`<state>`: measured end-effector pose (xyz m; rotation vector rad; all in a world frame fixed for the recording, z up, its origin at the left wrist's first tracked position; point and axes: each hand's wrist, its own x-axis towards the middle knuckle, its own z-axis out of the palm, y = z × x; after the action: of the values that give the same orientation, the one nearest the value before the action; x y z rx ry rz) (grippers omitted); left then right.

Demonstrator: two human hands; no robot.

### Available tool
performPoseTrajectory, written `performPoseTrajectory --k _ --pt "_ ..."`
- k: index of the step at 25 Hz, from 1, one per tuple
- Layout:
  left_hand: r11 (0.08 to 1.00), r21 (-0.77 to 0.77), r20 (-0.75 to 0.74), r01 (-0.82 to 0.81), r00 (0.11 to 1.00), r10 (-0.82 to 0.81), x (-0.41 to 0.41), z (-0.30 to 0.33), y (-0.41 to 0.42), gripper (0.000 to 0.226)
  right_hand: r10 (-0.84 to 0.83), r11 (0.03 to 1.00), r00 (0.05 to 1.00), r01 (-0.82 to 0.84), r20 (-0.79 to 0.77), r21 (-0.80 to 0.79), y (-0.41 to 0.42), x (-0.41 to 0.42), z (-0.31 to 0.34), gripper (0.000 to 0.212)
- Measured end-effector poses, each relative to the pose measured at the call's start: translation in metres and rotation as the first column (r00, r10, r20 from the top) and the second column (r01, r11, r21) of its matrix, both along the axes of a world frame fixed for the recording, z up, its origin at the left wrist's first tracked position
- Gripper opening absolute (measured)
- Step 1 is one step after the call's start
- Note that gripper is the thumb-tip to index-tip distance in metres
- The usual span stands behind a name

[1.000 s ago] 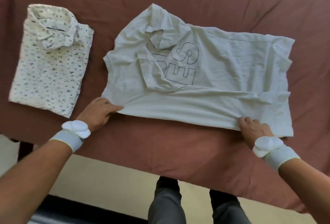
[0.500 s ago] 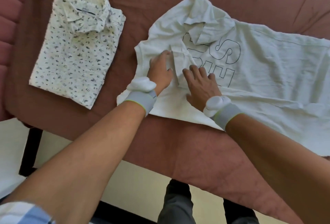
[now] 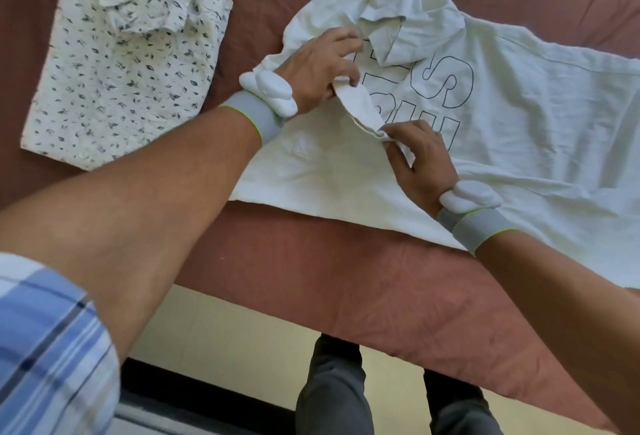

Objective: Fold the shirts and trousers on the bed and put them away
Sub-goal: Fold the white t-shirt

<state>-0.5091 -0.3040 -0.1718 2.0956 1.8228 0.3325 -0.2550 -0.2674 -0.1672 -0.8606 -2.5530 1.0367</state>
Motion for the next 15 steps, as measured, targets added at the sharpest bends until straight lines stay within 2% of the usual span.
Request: performPoseTrajectory --k 1,4,8,12,14,15 --pt "0.997 0.07 0.019 0.035 0.999 -0.037 -0.003 0.005 -0.004 0.018 0.056 0.998 0.998 -0.056 0.001 0.036 0.0 0.005 0.001 0.018" --pt "0.974 0.205 0.007 0.093 0.995 -0.097 -0.004 0.018 -0.043 0.017 0.278 0.933 0.958 -0.285 0.064 0.218 -0.003 0.021 -0.001 0.023" --pt "0.97 0.215 -0.106 0.112 0.99 -0.091 0.017 0.001 -0.122 0.014 0.434 0.771 0.865 -0.501 0.252 0.393 -0.009 0.047 -0.021 0.03" --pt "0.99 0.129 -0.14 0.052 0.99 -0.033 0.042 -0.017 -0.153 0.018 0.421 0.731 0.842 -0.535 0.337 0.423 -0.007 0.05 -0.032 0.034" --pt "0.997 0.072 -0.054 -0.02 0.998 0.024 0.047 -0.009 -0.16 0.03 0.404 0.735 0.857 -0.512 0.32 0.444 -0.009 0.048 -0.024 0.032" --pt "0.99 0.048 0.042 -0.13 0.991 0.129 0.05 -0.001 -0.16 0.038 0.358 0.788 0.892 -0.448 0.278 0.423 -0.014 0.048 -0.019 0.033"
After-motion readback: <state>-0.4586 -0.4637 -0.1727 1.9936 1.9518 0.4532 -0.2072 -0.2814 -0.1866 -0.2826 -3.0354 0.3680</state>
